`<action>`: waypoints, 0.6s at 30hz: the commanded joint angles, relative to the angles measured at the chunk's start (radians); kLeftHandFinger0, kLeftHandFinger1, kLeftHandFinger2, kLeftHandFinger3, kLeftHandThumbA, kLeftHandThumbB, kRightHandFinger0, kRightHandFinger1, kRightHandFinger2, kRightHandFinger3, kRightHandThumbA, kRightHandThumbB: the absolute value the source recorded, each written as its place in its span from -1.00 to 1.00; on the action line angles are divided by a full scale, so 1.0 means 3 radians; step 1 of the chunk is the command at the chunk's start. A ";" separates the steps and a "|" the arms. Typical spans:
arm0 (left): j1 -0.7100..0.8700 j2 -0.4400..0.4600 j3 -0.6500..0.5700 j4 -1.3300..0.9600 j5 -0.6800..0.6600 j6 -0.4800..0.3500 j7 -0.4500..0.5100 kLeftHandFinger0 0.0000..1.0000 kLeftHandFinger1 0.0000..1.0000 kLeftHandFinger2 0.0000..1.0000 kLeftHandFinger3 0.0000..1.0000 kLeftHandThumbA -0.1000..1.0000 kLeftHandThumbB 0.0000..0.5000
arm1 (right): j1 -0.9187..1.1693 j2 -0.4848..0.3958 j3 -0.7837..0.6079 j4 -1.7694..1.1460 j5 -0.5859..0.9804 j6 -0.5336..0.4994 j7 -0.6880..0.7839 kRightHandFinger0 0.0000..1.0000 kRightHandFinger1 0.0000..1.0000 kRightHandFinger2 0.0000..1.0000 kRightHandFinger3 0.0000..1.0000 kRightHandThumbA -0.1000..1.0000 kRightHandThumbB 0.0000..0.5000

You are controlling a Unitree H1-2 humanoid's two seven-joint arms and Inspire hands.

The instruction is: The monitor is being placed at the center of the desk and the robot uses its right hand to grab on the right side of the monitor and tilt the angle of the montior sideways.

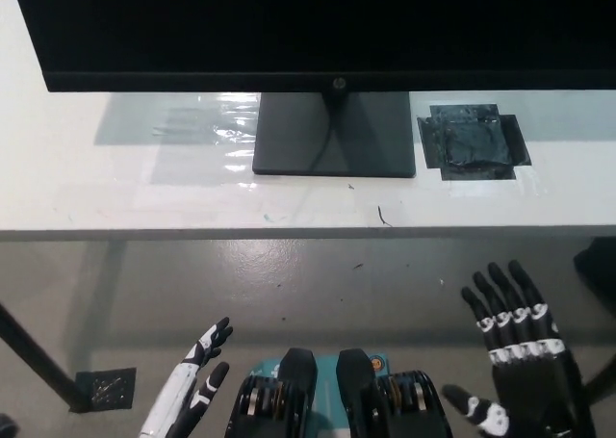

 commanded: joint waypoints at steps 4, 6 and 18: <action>-0.0049 0.0104 -0.0022 -0.0114 0.0009 -0.0135 0.0073 1.00 1.00 1.00 1.00 1.00 0.51 | -0.0426 -0.0405 0.0325 0.1072 -0.1942 -0.0951 -0.1186 1.00 1.00 1.00 1.00 1.00 0.49; -0.0061 0.0097 -0.0016 -0.0107 0.0000 -0.0135 0.0066 1.00 1.00 1.00 1.00 1.00 0.53 | -0.0505 -0.0467 0.0376 0.1299 -0.2005 -0.0951 -0.1389 1.00 1.00 1.00 1.00 1.00 0.49; 0.0015 0.0112 -0.0019 -0.0186 -0.0015 -0.0135 0.0042 1.00 1.00 1.00 1.00 1.00 0.49 | -0.0676 -0.0581 0.0575 0.1735 -0.1947 -0.0951 -0.1777 1.00 1.00 1.00 1.00 1.00 0.32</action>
